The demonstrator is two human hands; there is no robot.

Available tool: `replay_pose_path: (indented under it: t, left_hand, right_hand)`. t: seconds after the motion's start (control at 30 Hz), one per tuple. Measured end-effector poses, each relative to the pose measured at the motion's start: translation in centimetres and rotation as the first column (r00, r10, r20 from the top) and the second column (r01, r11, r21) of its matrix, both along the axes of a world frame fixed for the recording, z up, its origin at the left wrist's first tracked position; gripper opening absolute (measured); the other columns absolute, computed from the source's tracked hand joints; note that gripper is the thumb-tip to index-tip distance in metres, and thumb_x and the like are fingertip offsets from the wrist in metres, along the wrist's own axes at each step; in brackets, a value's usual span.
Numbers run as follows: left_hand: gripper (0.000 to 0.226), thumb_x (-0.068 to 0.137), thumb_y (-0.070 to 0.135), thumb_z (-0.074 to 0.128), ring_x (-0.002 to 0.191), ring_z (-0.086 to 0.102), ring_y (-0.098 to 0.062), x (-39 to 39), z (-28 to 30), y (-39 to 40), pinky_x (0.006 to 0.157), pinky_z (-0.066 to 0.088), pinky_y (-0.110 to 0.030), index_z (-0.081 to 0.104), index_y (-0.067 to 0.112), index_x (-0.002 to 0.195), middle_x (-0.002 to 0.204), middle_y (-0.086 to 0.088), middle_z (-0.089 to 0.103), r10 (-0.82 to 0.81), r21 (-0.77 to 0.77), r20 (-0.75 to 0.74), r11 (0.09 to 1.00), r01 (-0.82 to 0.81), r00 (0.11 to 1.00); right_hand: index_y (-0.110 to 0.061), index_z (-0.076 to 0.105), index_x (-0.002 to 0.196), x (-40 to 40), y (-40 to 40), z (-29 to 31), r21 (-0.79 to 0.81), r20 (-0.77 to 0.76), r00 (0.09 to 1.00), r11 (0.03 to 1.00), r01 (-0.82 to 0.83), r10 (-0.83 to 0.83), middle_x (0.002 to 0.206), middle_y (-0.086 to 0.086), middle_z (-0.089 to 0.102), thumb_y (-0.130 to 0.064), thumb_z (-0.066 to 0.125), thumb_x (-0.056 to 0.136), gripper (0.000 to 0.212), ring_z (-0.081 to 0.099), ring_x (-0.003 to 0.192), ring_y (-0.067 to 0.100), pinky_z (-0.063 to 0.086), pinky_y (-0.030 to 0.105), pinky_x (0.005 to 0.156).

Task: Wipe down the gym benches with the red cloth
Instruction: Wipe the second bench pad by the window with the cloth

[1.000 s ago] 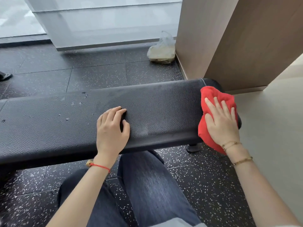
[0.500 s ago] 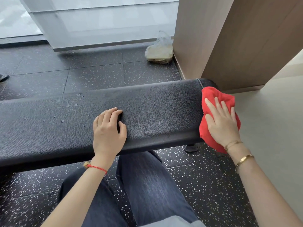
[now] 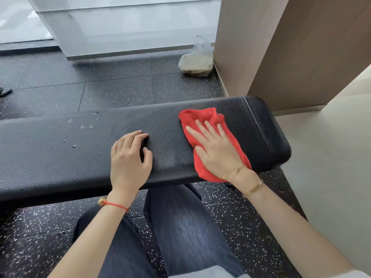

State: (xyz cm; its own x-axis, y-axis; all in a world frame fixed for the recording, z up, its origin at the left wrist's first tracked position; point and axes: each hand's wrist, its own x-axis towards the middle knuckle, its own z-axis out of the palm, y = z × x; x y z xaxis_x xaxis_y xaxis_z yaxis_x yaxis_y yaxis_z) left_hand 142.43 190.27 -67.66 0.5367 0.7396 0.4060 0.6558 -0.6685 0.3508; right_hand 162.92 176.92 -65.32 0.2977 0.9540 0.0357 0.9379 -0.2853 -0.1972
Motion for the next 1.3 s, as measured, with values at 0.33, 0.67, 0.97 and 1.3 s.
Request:
replay_pose_path:
  t: [0.33,0.67,0.97,1.3]
  left_hand:
    - [0.034,0.089,0.019,0.051,0.124,0.051,-0.025,0.2,0.0,-0.3,0.111,0.036,-0.042,0.061,0.015,0.121,0.129,-0.002,0.060,0.022,0.019,-0.031,1.000,-0.021,0.999]
    - [0.036,0.089,0.021,0.052,0.125,0.052,-0.023,-0.2,0.2,0.0,0.113,0.034,-0.040,0.062,0.016,0.123,0.131,0.000,0.061,-0.002,-0.010,-0.018,1.000,0.002,1.000]
    - [0.035,0.088,0.020,0.052,0.123,0.052,-0.024,0.1,0.3,-0.2,0.111,0.036,-0.042,0.062,0.017,0.122,0.130,0.000,0.061,0.017,-0.013,-0.022,1.000,-0.018,1.000]
    - [0.036,0.090,0.018,0.051,0.126,0.052,-0.023,-0.2,0.7,-0.3,0.111,0.038,-0.043,0.064,0.015,0.123,0.132,0.000,0.062,-0.001,-0.019,0.003,1.000,0.001,1.000]
  right_hand:
    - [-0.031,0.018,0.152,8.6,5.3,0.9,-0.057,0.028,0.933,0.931,0.360,-0.359,0.162,0.005,0.013,-0.032,0.031,0.099,0.055,0.011,0.149,0.025,-0.002,0.046,0.121]
    - [-0.033,0.022,0.151,-1.1,-0.8,0.4,0.006,0.000,0.997,0.997,-0.073,0.073,0.160,-0.001,0.021,-0.031,0.037,0.094,0.059,0.017,0.148,0.020,0.001,0.038,0.122]
    - [-0.028,0.018,0.153,3.2,2.3,1.0,0.006,0.049,0.971,0.972,0.233,-0.233,0.161,0.006,0.014,-0.029,0.034,0.098,0.057,0.012,0.149,0.023,-0.003,0.040,0.122]
    - [-0.030,0.025,0.151,-1.8,-1.2,-0.1,0.072,0.011,1.000,0.997,-0.018,0.017,0.159,-0.001,0.025,-0.033,0.032,0.094,0.057,0.019,0.148,0.018,0.008,0.040,0.122]
